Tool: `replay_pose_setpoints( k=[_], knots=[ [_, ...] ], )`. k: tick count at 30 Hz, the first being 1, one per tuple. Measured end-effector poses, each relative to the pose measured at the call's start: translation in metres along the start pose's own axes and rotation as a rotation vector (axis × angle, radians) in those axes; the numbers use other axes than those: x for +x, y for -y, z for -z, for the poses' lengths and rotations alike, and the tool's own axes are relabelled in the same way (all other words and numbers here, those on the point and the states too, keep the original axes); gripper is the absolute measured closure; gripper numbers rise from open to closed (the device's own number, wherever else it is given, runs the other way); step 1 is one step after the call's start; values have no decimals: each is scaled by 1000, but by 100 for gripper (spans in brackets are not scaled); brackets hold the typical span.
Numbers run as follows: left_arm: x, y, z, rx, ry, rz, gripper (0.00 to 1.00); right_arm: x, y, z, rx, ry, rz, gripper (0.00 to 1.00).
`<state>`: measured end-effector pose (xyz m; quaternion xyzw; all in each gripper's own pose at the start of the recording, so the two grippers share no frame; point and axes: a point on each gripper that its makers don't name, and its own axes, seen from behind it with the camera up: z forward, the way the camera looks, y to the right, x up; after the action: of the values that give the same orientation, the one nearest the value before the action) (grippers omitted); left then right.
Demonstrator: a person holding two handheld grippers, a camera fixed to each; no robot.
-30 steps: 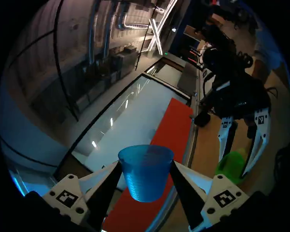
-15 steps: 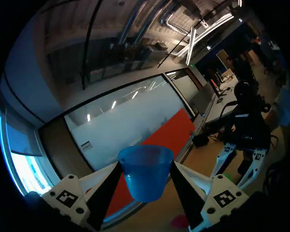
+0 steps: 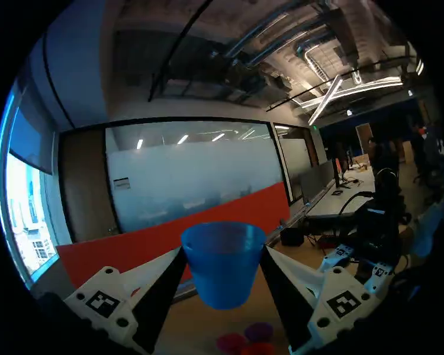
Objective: Pour water
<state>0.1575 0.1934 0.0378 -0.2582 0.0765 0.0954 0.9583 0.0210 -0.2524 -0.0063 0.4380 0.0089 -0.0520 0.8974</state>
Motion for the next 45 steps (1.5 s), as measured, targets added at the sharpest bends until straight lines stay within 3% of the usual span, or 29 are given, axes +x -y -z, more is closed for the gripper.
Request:
replay_pose_setpoints(
  k=[5, 29, 45],
  knots=[
    [-8, 4, 1, -9, 5, 67, 15, 2, 0, 4, -5, 0, -2, 10],
    [-94, 21, 39, 22, 112, 133, 15, 0, -24, 35, -90, 37, -15, 10],
    [-150, 12, 57, -3, 204, 147, 14, -10, -29, 48, -91, 78, -33, 9]
  ],
)
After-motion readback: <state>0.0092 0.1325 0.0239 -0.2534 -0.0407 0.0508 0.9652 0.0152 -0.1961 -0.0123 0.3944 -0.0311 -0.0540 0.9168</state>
